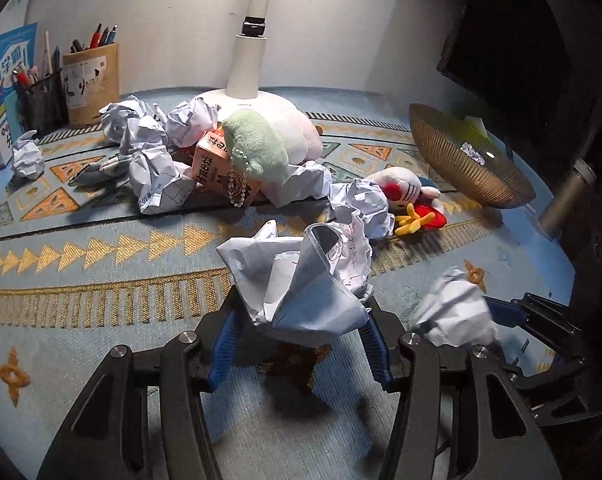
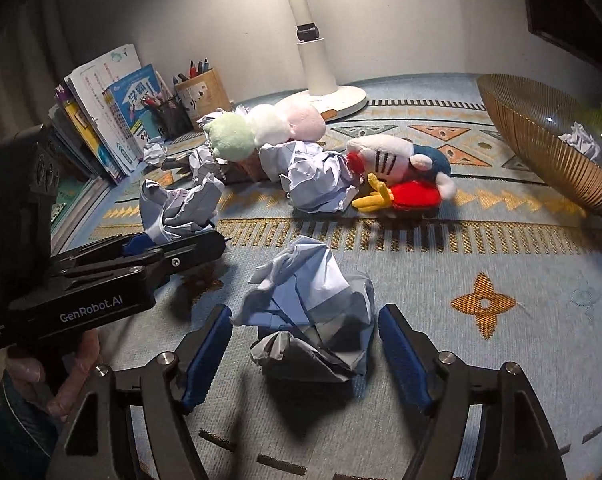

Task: Organize objects
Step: 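Carry both crumpled papers over the amber glass bowl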

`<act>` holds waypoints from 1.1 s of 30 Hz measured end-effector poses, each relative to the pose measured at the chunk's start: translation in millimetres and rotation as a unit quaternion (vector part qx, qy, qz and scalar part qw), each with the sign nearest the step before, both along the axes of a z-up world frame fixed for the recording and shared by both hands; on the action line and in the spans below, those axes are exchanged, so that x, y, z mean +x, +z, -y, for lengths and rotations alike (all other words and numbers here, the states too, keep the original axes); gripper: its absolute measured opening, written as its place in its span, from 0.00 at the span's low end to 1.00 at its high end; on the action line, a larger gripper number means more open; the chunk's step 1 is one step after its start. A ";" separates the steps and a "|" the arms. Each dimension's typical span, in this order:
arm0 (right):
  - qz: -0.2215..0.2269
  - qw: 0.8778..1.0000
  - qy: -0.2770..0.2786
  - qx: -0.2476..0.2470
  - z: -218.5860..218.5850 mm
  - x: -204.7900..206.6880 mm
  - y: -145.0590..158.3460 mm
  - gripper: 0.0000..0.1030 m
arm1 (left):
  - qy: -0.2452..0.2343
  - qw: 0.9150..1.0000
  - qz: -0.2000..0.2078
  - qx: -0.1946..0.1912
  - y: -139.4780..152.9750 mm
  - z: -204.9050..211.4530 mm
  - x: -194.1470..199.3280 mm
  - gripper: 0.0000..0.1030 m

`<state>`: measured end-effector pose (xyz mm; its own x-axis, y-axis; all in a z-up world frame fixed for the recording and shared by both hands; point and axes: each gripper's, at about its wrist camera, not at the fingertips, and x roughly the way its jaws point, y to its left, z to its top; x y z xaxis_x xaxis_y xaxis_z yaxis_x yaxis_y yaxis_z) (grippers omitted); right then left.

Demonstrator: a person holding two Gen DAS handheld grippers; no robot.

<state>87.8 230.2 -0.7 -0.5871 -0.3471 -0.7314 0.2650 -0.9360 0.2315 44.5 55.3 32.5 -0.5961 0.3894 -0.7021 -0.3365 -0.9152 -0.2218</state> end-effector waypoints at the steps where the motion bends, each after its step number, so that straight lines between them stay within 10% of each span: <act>1: 0.002 1.000 -0.001 -0.002 -0.6 1.1 -0.9 0.72 | -0.002 1.000 0.000 0.003 0.2 0.6 0.0 0.50; 17: -0.051 0.997 -0.033 -0.057 -34.8 17.7 30.0 0.48 | -0.001 1.000 -0.015 0.010 32.5 -14.4 3.0 0.50; 25: -0.171 0.967 -0.174 -0.068 -153.4 15.6 123.5 0.48 | -0.073 0.993 -0.082 0.029 124.8 -115.0 -35.6 0.50; 33: -0.153 0.946 -0.271 -0.094 -222.1 -36.0 135.0 0.48 | -0.110 0.992 -0.045 0.043 116.2 -214.6 -100.0 0.50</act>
<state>51.8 452.3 134.3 -0.8904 -0.0412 -0.4533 -0.1599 -0.9041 0.3964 -55.5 269.9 148.7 -0.5492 0.5733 -0.6081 -0.5483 -0.7963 -0.2554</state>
